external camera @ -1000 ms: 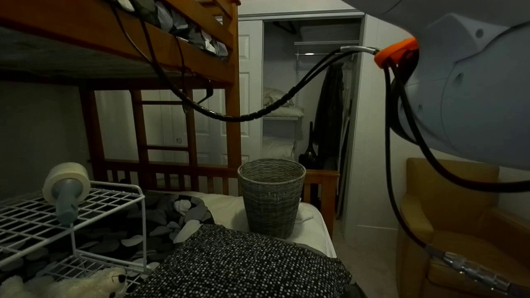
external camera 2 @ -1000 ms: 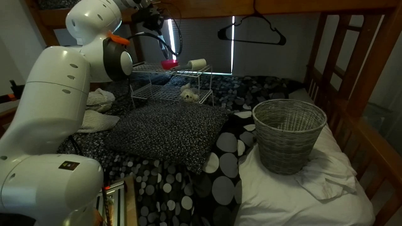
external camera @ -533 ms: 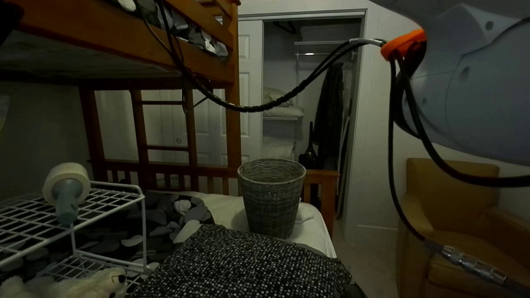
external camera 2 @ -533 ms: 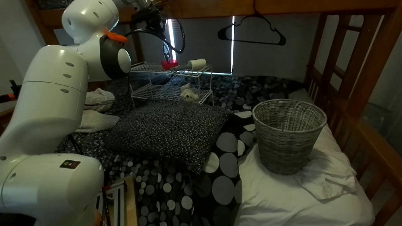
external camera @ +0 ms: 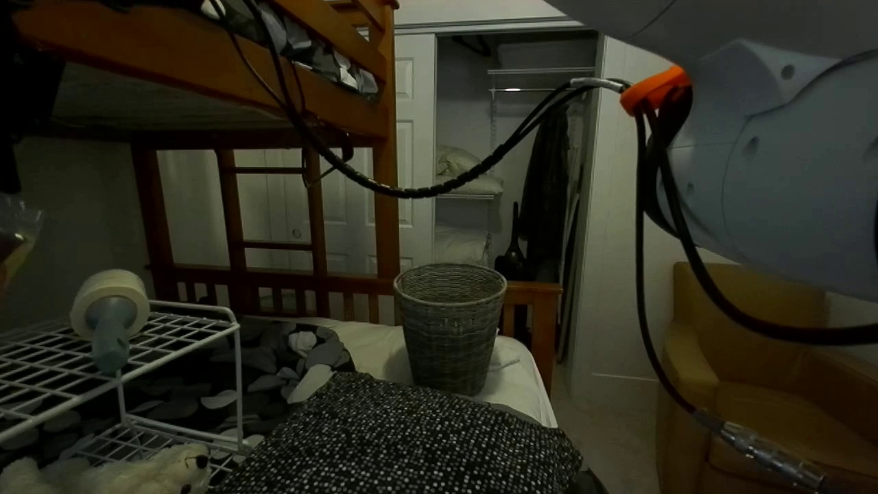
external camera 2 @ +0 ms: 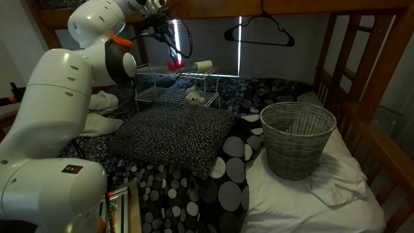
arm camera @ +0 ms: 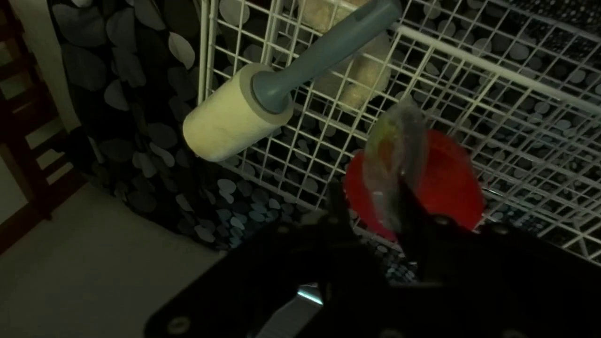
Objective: Pick up the sun glasses in the plastic and put them in the pink bowl on the top white rack
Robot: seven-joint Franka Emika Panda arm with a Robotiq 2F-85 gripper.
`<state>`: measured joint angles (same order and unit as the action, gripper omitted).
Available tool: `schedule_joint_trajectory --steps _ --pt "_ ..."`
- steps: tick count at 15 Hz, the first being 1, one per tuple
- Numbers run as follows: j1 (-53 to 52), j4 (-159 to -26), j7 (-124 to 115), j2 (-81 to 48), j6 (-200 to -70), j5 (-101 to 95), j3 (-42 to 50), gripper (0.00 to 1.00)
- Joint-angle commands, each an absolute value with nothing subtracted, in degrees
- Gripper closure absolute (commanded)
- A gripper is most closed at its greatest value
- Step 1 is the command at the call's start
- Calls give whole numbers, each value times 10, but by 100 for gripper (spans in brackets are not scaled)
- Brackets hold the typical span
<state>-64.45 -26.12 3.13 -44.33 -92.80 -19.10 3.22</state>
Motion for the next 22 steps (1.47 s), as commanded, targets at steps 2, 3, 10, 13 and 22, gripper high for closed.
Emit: schedule_joint_trajectory --steps 2,3,10,13,22 --pt "-648 -251 25 -458 -903 -203 44 31" --pt "-650 -251 23 -459 -900 -206 48 22" --pt "-661 -264 56 -434 -908 -221 52 0" --pt "-670 -269 91 -414 -888 -222 49 0" --pt "-703 -275 51 -362 -666 -243 58 0"
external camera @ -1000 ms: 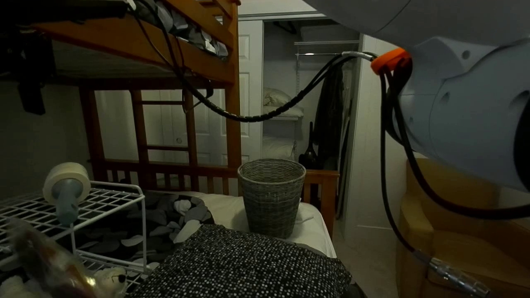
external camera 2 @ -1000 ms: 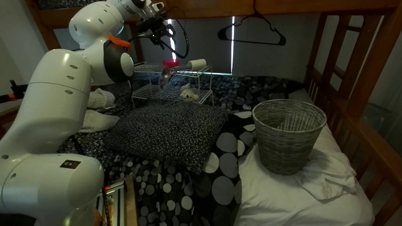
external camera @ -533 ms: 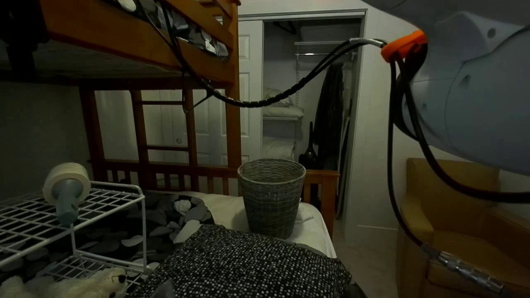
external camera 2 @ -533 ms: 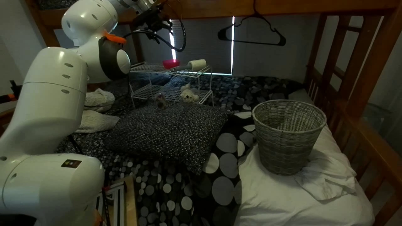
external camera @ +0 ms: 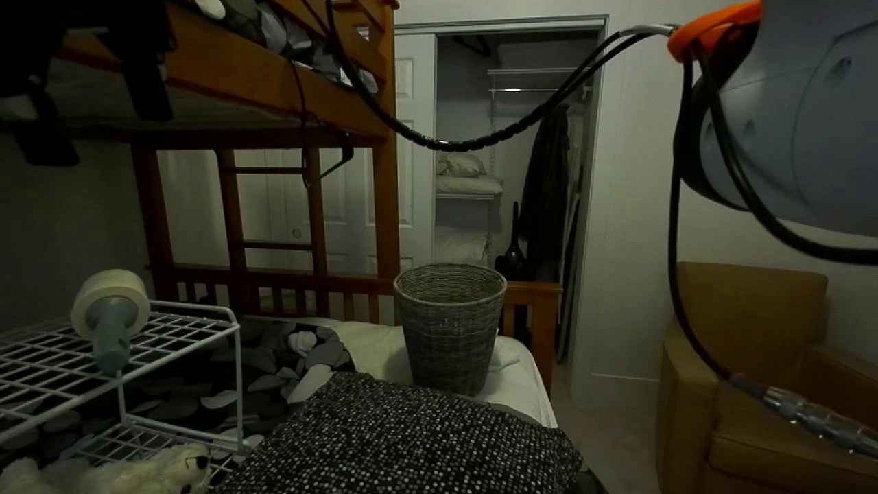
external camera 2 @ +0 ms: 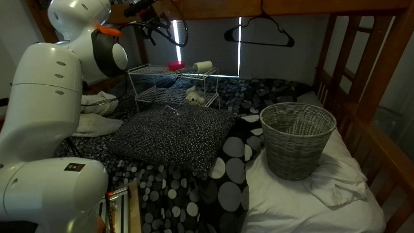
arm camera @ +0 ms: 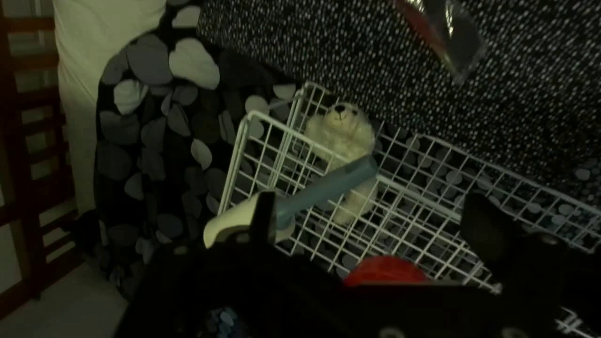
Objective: Pick up the sun glasses in the plastic and put them in the pink bowl on the top white rack
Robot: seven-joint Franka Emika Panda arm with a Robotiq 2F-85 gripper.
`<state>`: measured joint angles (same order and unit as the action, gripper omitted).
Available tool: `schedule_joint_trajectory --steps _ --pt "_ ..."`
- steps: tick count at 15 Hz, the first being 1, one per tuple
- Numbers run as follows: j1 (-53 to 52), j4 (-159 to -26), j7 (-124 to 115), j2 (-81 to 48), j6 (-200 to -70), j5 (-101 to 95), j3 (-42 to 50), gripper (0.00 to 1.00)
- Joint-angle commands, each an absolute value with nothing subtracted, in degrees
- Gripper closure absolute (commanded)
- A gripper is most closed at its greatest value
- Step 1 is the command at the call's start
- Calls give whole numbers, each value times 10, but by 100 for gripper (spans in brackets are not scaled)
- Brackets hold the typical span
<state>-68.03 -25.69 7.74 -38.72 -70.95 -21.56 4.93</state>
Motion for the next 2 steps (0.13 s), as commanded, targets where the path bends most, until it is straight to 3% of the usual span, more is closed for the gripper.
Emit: schedule_joint_trajectory --steps 1,2 --pt "-711 -267 42 -362 -673 -258 63 0" --pt "-689 -269 61 -370 -691 -237 48 0"
